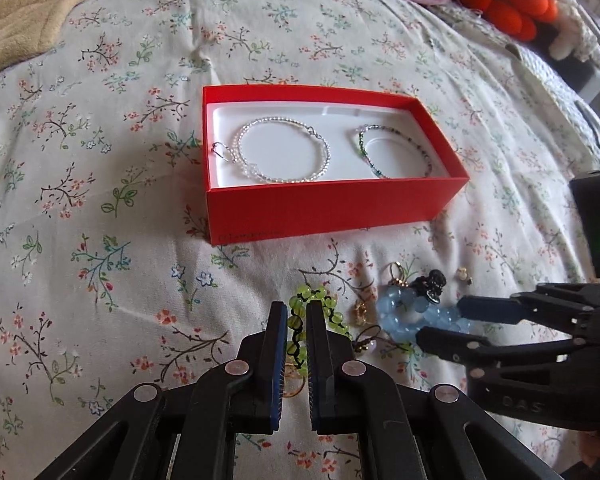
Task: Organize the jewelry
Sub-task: 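Grasp the green beaded bracelet with the left tool while the right tool grasps the light-blue bead bracelet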
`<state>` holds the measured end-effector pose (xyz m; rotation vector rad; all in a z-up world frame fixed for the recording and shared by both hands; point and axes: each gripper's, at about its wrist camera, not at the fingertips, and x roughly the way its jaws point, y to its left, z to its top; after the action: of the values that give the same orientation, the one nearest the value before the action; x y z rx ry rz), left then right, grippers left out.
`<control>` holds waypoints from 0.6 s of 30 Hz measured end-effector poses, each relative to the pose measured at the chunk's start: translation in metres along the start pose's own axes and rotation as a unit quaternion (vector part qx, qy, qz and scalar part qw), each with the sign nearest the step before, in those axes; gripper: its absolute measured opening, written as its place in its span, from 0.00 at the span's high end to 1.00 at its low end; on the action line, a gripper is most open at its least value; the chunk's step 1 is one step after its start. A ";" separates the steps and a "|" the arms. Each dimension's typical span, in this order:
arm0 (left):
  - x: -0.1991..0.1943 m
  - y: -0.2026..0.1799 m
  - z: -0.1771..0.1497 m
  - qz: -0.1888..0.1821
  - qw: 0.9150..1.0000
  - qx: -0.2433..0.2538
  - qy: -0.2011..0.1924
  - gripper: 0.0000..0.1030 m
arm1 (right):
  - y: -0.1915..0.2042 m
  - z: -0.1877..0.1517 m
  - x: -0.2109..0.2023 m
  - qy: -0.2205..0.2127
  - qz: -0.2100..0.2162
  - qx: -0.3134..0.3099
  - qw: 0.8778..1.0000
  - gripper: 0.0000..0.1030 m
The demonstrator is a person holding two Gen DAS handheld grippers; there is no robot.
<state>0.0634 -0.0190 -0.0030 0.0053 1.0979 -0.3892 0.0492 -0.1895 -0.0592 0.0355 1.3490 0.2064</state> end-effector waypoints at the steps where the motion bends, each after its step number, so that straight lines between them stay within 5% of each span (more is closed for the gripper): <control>1: 0.000 0.001 0.000 0.001 1.000 -0.001 0.000 0.97 | 0.001 0.000 0.001 0.000 -0.004 -0.003 1.000 0.62; 7: -0.002 0.006 -0.003 0.006 1.000 -0.009 0.001 0.97 | 0.006 -0.001 0.002 -0.001 -0.010 -0.017 1.000 0.87; 18: -0.011 0.009 -0.006 0.012 1.000 -0.018 -0.009 0.97 | 0.014 -0.009 -0.027 -0.032 0.006 -0.035 0.999 0.88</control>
<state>0.0569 -0.0059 0.0027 -0.0180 1.0857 -0.3472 0.0334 -0.1808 -0.0326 -0.0077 1.2765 0.2610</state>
